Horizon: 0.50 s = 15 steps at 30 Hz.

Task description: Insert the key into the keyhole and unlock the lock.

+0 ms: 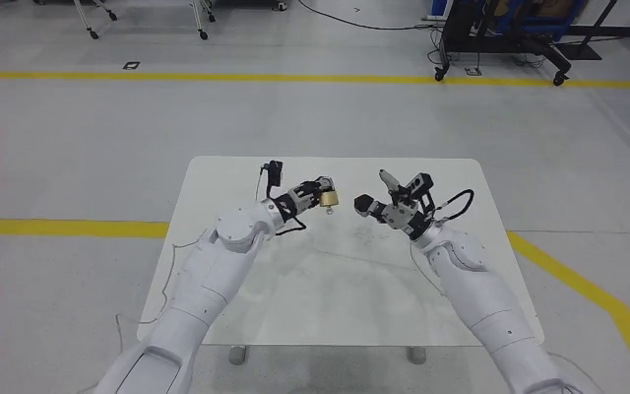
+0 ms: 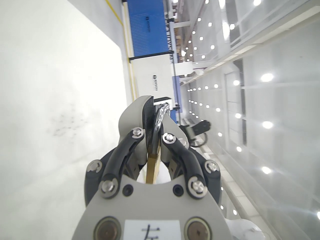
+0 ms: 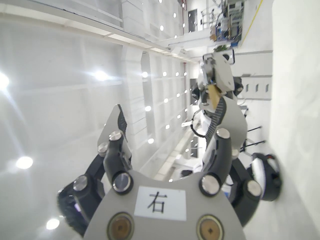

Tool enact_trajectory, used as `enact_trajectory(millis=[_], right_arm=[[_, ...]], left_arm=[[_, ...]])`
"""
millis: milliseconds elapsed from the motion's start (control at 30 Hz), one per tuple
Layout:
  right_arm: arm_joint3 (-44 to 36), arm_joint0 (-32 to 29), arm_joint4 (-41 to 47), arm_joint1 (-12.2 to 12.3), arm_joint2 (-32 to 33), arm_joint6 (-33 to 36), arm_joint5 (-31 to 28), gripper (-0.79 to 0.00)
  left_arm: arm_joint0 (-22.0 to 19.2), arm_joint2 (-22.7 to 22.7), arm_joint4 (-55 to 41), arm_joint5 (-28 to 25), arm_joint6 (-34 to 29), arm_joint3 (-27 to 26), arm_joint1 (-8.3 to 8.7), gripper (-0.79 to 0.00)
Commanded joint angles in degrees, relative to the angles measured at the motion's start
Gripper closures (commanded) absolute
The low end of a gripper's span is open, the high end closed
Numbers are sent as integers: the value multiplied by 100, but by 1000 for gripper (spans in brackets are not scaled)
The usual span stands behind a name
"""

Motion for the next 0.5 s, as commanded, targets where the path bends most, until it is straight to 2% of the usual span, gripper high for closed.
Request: enact_trajectory(millis=[0, 100, 233, 467], right_arm=[[-442, -297, -537, 129, 594, -452, -99, -785], [-1182, -769, -1174, 271, 1274, -993, -88, -785], [-1182, -769, -1174, 271, 1274, -993, -88, -785], [-1182, -769, -1174, 271, 1274, -993, -88, -785]], left_arm=[[-70, 225, 417, 353, 191, -8, -38, 0], [-185, 553, 774, 735, 353, 13, -123, 0], [-413, 1008, 993, 1258, 369, 211, -292, 0], [-733, 1694, 1220, 1615, 359, 917, -630, 0]])
